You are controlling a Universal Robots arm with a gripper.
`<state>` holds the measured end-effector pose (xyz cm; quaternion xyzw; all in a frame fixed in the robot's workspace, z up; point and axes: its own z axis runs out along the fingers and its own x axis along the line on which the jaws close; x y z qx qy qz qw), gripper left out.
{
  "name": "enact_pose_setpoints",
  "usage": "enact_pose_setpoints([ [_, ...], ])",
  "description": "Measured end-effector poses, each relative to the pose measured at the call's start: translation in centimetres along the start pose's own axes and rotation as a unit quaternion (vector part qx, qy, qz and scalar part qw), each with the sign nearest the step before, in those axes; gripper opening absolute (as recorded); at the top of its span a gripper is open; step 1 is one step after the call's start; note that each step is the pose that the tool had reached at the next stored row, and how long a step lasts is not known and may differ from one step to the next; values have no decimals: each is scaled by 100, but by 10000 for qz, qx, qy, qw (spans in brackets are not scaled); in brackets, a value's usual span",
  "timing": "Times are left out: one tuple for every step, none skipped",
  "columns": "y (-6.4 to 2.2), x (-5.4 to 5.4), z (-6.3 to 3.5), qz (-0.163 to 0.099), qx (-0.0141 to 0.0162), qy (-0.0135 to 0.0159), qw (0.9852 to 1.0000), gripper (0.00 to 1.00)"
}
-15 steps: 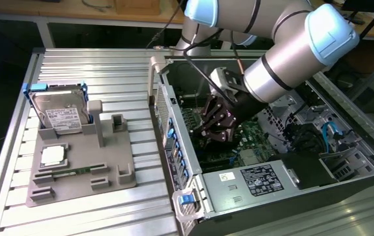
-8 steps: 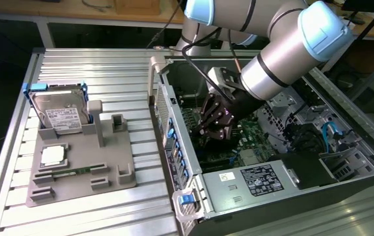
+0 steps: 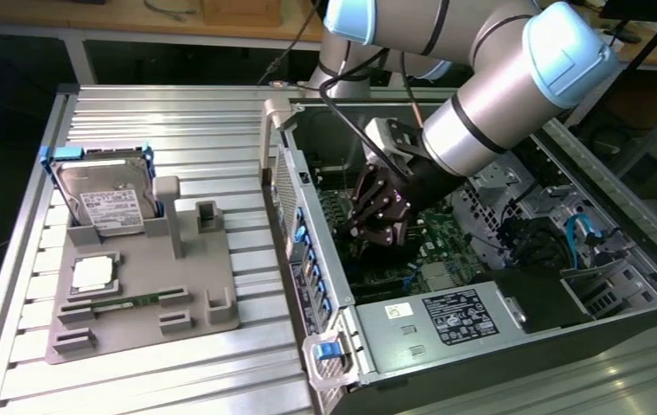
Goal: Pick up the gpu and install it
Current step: 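Press down on the gpu until it lock into place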
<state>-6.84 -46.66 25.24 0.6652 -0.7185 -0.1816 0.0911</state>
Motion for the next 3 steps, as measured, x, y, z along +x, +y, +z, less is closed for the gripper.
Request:
enact_pose_setpoints([
  [0,0,0,0,0,0,10000,11],
  [0,0,1,0,0,-1,10000,11],
  [0,0,1,-1,0,-1,10000,11],
])
